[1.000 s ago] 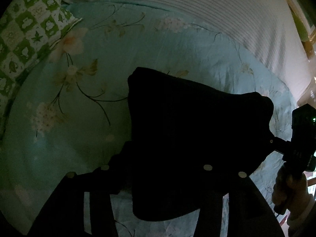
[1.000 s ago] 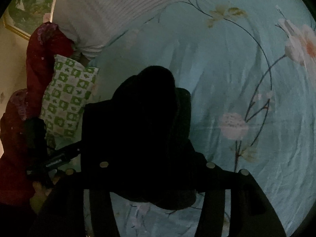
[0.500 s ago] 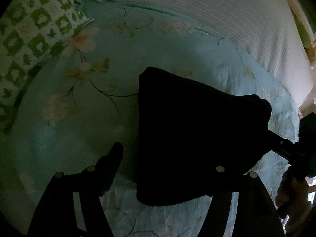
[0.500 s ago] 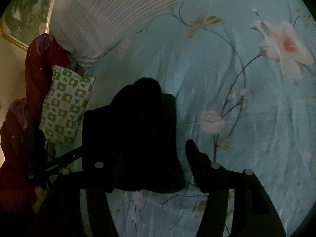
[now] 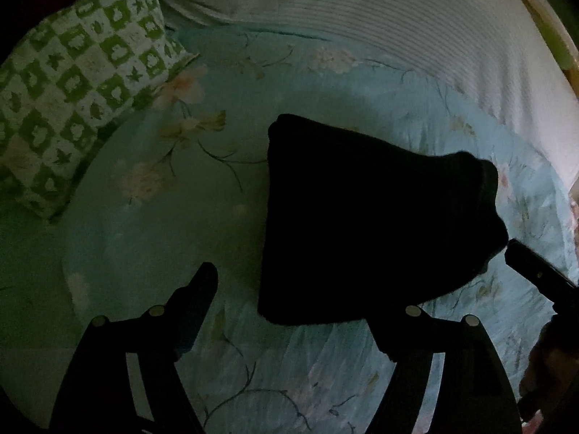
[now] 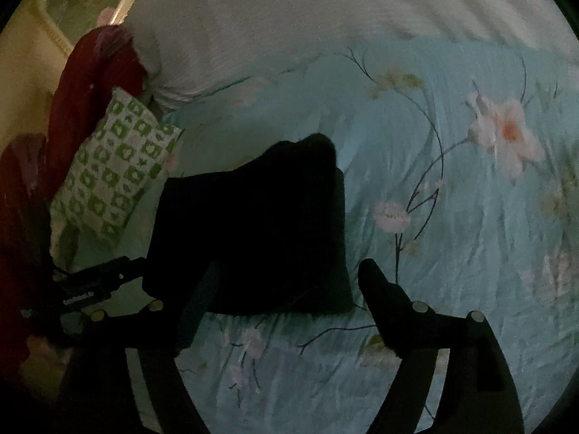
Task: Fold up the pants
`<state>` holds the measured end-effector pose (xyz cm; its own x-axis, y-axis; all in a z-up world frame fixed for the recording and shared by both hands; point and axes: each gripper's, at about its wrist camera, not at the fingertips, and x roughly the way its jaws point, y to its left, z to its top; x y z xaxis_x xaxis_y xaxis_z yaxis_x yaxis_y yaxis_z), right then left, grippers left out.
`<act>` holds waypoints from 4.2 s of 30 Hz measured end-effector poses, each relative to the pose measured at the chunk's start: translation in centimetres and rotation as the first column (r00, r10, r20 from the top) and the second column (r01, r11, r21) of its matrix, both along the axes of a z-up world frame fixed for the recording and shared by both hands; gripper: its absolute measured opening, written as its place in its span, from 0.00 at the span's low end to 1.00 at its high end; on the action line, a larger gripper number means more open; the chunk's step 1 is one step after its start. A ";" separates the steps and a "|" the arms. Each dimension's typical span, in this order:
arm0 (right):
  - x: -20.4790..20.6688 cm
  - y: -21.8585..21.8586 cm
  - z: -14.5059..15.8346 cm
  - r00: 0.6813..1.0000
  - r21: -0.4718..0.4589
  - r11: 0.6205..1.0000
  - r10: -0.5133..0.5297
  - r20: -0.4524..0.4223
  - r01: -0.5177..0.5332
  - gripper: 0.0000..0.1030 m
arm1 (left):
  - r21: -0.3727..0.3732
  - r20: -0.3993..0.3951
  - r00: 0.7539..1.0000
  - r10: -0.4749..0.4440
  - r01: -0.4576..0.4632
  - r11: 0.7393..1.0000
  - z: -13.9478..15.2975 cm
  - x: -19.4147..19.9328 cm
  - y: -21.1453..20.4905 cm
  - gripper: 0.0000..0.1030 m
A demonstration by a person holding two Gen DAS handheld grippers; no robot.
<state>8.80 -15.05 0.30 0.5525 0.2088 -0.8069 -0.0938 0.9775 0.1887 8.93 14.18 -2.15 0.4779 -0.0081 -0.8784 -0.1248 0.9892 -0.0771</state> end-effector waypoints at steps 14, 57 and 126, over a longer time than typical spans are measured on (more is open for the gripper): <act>-2.7 3.1 -0.4 0.992 -0.214 0.973 0.100 0.078 -0.082 0.90 | 0.038 0.027 1.000 -0.012 0.011 0.999 0.0 -2.3 -1.3 0.77; -4.0 4.9 -2.4 0.984 -0.277 0.956 0.135 0.119 -0.098 0.95 | 0.160 0.097 0.995 -0.017 0.001 0.987 -1.0 -4.5 -2.6 0.82; -4.1 4.9 -0.1 0.980 -0.237 0.969 0.106 0.167 -0.065 0.95 | 0.163 0.151 0.987 -0.047 0.022 0.986 1.4 -4.7 -3.1 0.83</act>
